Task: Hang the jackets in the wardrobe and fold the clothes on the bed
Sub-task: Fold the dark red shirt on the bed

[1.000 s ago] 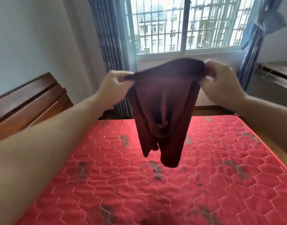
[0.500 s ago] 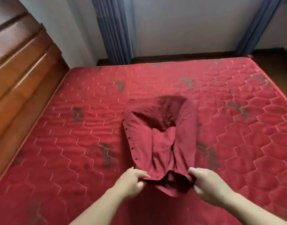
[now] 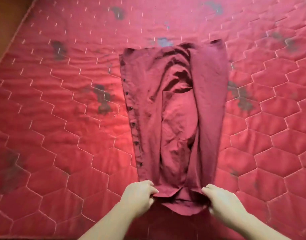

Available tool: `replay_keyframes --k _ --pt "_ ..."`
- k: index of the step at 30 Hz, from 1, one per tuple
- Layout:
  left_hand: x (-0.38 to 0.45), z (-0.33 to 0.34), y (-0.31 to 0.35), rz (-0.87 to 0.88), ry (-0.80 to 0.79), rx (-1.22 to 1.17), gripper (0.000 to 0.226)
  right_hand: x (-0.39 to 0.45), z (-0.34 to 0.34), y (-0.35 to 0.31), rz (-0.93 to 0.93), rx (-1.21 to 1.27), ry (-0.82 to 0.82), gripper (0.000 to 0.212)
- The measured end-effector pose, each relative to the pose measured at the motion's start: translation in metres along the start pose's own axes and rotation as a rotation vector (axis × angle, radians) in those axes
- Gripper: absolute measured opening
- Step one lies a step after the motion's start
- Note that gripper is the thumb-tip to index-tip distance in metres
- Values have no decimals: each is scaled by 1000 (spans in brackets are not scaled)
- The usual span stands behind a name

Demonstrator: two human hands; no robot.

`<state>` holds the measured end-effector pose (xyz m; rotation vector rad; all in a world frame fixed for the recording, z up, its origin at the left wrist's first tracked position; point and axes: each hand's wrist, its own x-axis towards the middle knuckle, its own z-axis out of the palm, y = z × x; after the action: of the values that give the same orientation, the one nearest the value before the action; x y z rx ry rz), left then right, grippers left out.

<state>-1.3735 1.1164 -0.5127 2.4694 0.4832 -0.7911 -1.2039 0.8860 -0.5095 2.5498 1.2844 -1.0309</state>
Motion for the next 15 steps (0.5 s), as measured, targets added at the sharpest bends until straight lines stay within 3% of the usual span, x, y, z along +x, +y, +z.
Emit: replay_keyframes --k 5,9,12,15 --pt "-4 22 0 58 81 102 37 0 13 2 -15 -10 -4 17" --pt "6 5 -6 93 147 -5 30 4 -6 12 -72 79 89 21" --pt "26 -34 -10 -21 227 -397 11 19 -40 19 57 449 236 11" --pt "55 -80 -7 -88 258 -638 17 48 -84 25 114 835 227 17"
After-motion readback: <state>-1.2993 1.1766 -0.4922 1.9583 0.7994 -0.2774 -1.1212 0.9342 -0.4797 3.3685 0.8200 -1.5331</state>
